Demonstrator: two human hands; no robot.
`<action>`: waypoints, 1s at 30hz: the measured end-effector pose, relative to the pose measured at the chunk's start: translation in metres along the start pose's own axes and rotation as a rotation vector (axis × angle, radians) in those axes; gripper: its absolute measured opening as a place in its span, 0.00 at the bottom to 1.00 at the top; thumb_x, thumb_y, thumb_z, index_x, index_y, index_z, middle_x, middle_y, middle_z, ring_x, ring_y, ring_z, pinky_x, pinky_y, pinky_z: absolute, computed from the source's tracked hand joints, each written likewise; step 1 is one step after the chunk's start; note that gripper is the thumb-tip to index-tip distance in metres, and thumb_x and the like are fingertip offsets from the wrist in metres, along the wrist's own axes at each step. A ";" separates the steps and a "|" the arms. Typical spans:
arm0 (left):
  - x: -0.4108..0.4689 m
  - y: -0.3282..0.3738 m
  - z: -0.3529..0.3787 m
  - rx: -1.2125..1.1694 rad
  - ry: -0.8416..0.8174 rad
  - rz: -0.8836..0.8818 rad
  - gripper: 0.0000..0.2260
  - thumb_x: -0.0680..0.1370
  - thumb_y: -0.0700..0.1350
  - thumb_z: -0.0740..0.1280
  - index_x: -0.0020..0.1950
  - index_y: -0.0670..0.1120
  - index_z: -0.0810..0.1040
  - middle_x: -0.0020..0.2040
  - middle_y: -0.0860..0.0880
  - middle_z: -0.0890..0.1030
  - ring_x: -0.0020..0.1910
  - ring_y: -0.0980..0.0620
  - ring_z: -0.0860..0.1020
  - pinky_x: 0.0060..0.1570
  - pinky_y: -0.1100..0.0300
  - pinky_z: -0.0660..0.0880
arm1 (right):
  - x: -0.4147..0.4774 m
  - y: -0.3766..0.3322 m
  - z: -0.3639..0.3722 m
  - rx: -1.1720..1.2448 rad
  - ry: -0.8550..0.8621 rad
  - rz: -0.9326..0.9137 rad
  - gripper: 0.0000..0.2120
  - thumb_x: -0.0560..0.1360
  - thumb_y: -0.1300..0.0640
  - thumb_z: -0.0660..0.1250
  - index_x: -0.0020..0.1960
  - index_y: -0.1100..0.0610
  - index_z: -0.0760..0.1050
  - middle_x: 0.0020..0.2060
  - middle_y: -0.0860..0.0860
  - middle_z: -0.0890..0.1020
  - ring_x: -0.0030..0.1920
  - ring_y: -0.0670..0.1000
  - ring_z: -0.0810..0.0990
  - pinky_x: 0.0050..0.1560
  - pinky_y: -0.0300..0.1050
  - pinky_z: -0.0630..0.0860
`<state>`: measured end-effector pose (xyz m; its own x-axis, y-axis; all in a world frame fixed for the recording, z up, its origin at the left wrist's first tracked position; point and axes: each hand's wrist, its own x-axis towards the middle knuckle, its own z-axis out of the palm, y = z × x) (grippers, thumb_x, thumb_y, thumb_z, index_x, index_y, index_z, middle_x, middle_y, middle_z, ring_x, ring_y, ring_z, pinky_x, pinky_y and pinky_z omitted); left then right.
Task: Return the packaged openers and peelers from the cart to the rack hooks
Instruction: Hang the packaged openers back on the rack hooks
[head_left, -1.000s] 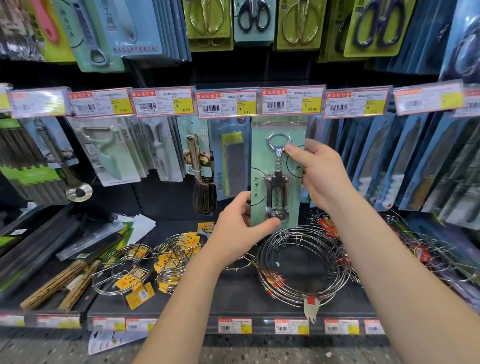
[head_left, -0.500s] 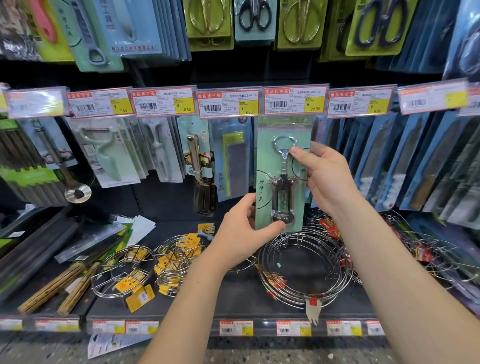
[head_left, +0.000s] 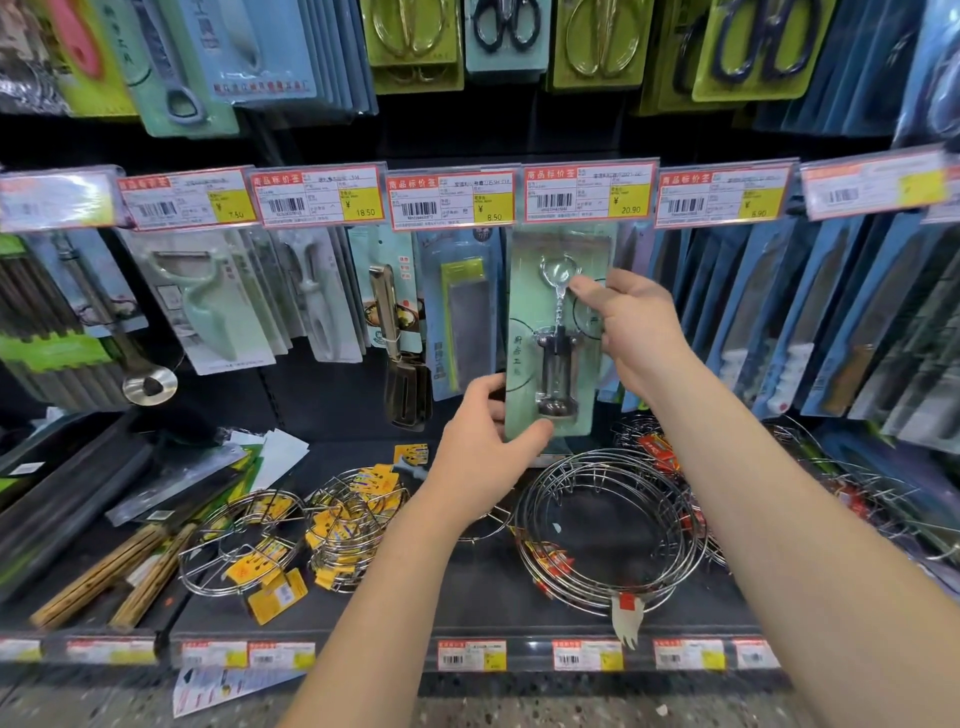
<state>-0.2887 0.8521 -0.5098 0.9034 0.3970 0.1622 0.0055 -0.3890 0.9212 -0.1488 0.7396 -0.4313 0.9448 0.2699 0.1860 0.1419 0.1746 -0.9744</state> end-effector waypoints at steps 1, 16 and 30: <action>0.001 -0.005 -0.001 0.013 0.006 -0.024 0.33 0.77 0.51 0.76 0.77 0.53 0.65 0.63 0.55 0.81 0.61 0.57 0.81 0.67 0.51 0.78 | 0.005 0.002 0.001 0.021 0.002 0.027 0.36 0.75 0.51 0.75 0.77 0.60 0.65 0.75 0.56 0.71 0.74 0.55 0.70 0.74 0.54 0.66; -0.010 -0.011 0.008 0.474 -0.067 0.127 0.24 0.80 0.53 0.70 0.75 0.54 0.71 0.67 0.54 0.78 0.65 0.54 0.77 0.67 0.53 0.74 | 0.028 0.064 -0.003 -0.656 0.144 -0.011 0.29 0.78 0.51 0.69 0.75 0.59 0.67 0.69 0.56 0.76 0.69 0.58 0.75 0.70 0.48 0.70; -0.033 0.200 0.050 0.913 -0.597 -0.017 0.25 0.82 0.51 0.64 0.78 0.50 0.66 0.71 0.44 0.75 0.67 0.39 0.76 0.65 0.47 0.73 | -0.100 -0.079 -0.140 -1.070 -0.333 0.260 0.23 0.80 0.56 0.64 0.74 0.58 0.71 0.70 0.56 0.77 0.69 0.57 0.76 0.67 0.49 0.72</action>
<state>-0.2957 0.7195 -0.3483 0.9613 0.0369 -0.2729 0.1139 -0.9555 0.2722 -0.2132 0.5658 -0.3912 0.8798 0.4450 -0.1673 0.2835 -0.7735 -0.5668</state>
